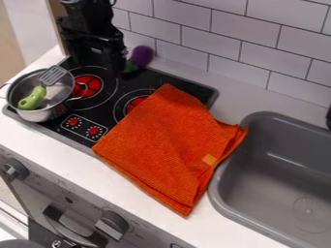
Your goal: Moved the purple item into the cooking pot
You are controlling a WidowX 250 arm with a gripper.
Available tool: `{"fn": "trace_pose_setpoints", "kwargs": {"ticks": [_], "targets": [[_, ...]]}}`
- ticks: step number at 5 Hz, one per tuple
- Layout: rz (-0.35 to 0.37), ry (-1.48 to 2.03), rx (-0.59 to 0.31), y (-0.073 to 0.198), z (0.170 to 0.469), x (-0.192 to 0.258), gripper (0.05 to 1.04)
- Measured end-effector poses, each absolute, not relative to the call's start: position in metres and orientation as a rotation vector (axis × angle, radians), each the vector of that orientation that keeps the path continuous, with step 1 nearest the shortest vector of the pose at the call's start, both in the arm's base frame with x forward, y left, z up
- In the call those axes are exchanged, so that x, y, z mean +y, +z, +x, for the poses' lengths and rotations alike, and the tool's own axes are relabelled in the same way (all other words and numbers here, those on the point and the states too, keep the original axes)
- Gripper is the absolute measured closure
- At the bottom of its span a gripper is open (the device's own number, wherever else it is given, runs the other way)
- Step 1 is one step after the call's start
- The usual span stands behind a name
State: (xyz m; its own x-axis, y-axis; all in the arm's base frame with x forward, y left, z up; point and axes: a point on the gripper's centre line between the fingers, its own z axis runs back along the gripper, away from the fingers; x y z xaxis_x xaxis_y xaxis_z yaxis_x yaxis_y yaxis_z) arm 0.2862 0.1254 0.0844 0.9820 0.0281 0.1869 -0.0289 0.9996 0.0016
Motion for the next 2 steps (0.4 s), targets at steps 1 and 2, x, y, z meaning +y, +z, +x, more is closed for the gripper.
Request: {"fn": "trace_pose_setpoints", "kwargs": {"ticks": [1,2], "targets": [[0.040,0.043,-0.180,0.072,0.298,0.139,0.087],[0.034,0.066,-0.192,0.064,0.316,0.147,0.087]]}}
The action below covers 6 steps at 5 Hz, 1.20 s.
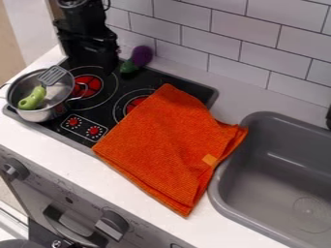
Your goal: Moved the purple item into the cooking pot
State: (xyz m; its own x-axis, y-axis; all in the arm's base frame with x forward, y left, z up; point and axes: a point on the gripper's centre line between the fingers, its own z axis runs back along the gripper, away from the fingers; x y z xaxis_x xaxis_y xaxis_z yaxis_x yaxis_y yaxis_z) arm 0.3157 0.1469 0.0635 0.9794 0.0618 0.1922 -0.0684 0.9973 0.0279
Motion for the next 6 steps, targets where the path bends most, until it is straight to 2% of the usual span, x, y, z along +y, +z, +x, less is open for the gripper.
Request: {"fn": "trace_pose_setpoints", "kwargs": {"ticks": [2,4,5,6], "targets": [[0.028,0.111,-0.235,0.043,0.341,0.156,0.087],[0.018,0.158,-0.222,0.042,0.368,0.155,0.087],[-0.030,0.169,-0.196,0.038,0.377,0.153,0.087],[-0.026,0.165,-0.185,0.037,0.379,0.150,0.087]]}}
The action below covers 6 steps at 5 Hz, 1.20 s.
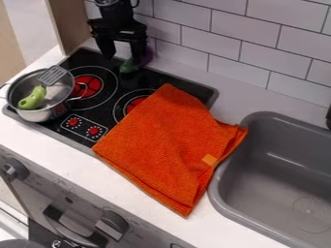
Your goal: Moved the purple item into the cooking pot
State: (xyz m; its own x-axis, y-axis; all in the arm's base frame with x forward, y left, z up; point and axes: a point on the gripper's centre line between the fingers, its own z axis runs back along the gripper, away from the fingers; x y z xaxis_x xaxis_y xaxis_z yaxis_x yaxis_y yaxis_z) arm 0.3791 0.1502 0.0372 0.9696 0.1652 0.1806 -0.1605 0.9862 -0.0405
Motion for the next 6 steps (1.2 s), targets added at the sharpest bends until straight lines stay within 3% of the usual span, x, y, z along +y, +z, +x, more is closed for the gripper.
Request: {"fn": "trace_pose_setpoints", "kwargs": {"ticks": [4,6], "targets": [[-0.032,0.120,-0.133,0.028,0.376,0.149,0.087],[-0.066,0.119,-0.172,0.024,0.384,0.142,0.087]]}}
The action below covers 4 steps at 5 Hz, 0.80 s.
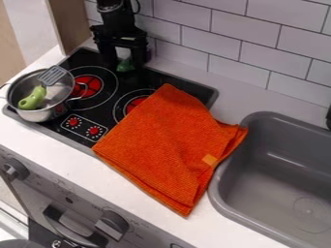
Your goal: Moved the purple item into the cooking pot
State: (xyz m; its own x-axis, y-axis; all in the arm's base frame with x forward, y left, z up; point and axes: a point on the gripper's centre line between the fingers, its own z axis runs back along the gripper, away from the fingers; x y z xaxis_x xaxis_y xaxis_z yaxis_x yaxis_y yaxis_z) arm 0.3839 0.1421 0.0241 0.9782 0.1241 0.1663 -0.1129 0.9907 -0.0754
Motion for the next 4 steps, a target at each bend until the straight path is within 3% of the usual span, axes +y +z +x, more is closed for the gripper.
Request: {"fn": "trace_pose_setpoints", "kwargs": {"ticks": [2,3,4], "targets": [[-0.017,0.051,-0.194,0.019,0.390,0.137,0.127],[0.034,-0.042,-0.178,0.015,0.387,0.134,0.364],[0.043,-0.061,-0.189,0.015,0.380,0.131,0.535]]}}
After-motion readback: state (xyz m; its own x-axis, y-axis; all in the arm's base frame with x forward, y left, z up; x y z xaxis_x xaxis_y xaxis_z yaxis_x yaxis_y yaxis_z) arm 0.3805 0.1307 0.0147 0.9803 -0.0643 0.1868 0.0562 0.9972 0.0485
